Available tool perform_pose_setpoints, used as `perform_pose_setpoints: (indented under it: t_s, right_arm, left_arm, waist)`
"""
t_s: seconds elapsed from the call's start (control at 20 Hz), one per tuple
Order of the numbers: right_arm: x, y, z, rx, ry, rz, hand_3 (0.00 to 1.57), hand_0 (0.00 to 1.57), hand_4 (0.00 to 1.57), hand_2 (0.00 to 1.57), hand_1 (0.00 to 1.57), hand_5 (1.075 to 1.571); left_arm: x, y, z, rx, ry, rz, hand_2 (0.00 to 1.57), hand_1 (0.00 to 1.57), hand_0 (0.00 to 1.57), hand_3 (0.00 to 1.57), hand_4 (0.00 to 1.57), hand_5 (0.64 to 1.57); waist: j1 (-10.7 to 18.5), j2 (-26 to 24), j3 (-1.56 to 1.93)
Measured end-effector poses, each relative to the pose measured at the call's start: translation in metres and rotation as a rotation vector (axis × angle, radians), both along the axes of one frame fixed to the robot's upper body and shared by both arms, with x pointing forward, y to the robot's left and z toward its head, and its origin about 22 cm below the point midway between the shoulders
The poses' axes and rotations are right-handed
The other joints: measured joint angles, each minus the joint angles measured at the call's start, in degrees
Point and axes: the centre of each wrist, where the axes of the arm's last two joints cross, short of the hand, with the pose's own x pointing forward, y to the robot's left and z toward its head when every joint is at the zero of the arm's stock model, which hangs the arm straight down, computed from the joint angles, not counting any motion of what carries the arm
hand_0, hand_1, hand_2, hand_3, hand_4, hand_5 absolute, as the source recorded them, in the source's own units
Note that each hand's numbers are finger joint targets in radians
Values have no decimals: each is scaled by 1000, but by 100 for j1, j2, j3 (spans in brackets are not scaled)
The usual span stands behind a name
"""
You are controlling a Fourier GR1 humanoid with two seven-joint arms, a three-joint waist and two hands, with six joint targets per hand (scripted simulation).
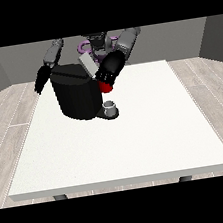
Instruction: Insert the coffee pod into the coffee machine and close the lid
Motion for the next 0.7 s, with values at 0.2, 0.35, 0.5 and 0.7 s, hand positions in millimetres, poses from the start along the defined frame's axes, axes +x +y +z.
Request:
perform_pose_setpoints:
  t_s: [0.2, 0.35, 0.5, 0.7]
  right_arm:
    - [2, 2, 5, -15, -7, 5, 0, 0, 42, 0, 0, 1571]
    - [5, 2, 12, -12, -17, 4, 0, 0, 85, 0, 0, 1571]
    - [2, 5, 8, -15, -19, 11, 0, 0, 99, 0, 0, 1571]
    - [2, 9, 8, -21, -32, -1, 0, 0, 74, 0, 0, 1571]
  left_arm:
    - [0, 1, 5, -17, -31, -17, 1202, 1241, 1241, 970, 0, 1571]
    - [-1, 3, 8, -26, -44, -22, 1211, 1232, 1232, 967, 0, 1571]
    - [-2, 8, 12, -16, -69, -25, 1174, 1222, 1222, 886, 0, 1571]
    - [-4, 10, 20, 31, -110, -44, 1023, 999, 999, 718, 0, 1571]
  waist:
    - [-14, 58, -5]
    - [-36, 102, -3]
    - [-85, 161, -3]
    - [-65, 253, 4]
